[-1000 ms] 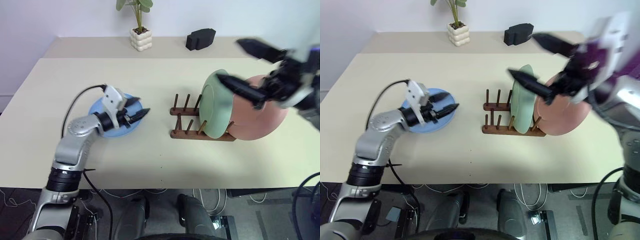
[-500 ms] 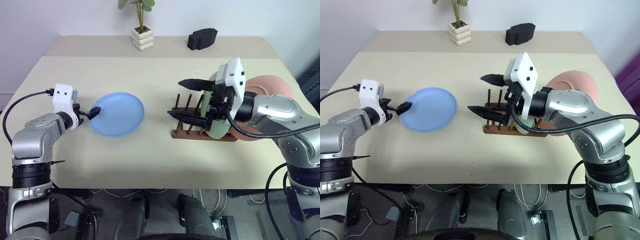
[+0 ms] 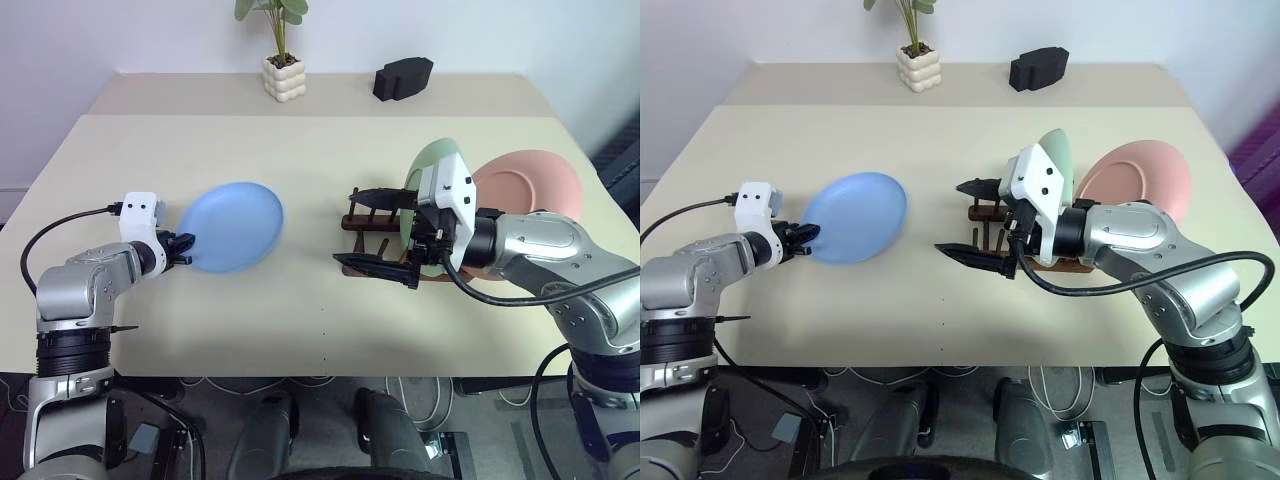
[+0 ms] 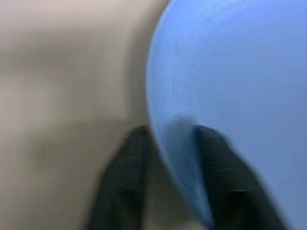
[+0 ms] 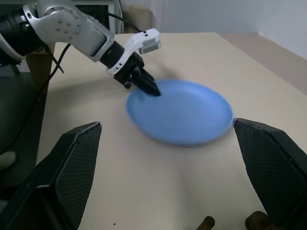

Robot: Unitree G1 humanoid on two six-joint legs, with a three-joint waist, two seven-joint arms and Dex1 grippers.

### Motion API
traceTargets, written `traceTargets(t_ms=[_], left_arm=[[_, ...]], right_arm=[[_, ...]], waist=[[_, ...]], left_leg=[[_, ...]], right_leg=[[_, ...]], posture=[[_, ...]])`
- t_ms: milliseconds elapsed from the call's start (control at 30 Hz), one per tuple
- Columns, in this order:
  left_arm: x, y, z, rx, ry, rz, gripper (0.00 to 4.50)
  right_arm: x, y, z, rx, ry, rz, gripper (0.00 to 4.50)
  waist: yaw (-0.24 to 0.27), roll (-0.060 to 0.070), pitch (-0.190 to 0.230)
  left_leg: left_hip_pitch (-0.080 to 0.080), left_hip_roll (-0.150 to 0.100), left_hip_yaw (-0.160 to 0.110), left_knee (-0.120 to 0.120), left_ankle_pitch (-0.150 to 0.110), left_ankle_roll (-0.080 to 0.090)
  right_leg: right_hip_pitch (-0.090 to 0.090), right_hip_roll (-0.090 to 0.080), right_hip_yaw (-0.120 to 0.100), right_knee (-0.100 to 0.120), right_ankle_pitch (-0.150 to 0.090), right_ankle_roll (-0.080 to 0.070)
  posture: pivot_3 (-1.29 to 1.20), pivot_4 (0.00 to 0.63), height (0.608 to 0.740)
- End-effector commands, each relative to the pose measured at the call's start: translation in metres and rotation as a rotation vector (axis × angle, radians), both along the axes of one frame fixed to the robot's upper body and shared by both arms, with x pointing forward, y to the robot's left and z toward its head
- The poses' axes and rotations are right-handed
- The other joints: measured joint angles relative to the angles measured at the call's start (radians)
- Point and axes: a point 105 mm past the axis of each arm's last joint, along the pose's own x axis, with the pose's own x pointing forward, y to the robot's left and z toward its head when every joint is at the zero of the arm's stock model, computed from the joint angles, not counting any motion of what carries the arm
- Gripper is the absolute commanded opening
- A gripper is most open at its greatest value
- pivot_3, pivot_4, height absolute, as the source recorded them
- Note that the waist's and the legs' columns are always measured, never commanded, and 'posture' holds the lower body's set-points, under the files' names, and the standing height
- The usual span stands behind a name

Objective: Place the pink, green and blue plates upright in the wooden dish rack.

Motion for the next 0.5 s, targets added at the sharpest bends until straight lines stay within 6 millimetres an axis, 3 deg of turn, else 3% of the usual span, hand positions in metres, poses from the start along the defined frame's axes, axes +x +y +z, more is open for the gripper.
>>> traceTargets(t_ms=[33,133,267,367,500], left_arm=[[0.003,-0.005,0.001,-0.024,-0.021,-0.008,0.02],[0.016,-0.011,0.034,-0.097,-0.202,0.0,0.02],[0.025,-0.019,0.105,-0.154,-0.528,-0.003,0.02],[0.026,-0.044,0.158,-0.102,-0.723,-0.064,0.02],[0.022,-0.078,0.198,-0.065,-0.874,-0.121,0.02]], right_arm=[[-0.005,-0.001,0.003,-0.031,-0.033,0.007,4.5],[0.0,-0.004,0.008,-0.043,-0.082,-0.027,4.5],[0.011,-0.008,0.017,-0.085,-0.18,-0.096,4.5],[0.021,-0.007,0.021,-0.131,-0.262,-0.136,4.5],[0.035,-0.006,0.023,-0.275,-0.465,-0.21,4.5]], waist=[[0.003,0.0,-0.001],[0.004,0.0,-0.001],[0.006,-0.005,0.002],[0.004,-0.006,0.002],[0.003,-0.005,0.002]], left_leg=[[0.0,0.0,0.0,0.0,0.0,-0.001],[0.0,0.0,0.0,0.0,0.0,-0.001],[-0.001,0.0,-0.002,0.001,0.002,-0.004],[-0.002,0.0,-0.002,0.0,0.002,-0.004],[-0.001,-0.001,0.0,0.0,0.002,-0.004]], right_leg=[[0.0,0.0,0.0,0.0,0.0,0.0],[0.001,0.0,0.0,0.0,0.0,0.0],[0.0,0.0,-0.001,0.0,0.001,0.0],[0.0,0.0,-0.002,-0.001,0.002,0.0],[0.0,0.0,-0.001,-0.002,0.005,0.004]], posture=[[0.0,0.15,0.736],[0.0,0.15,0.736],[0.0,0.15,0.736],[0.0,0.15,0.736],[0.0,0.15,0.736]])
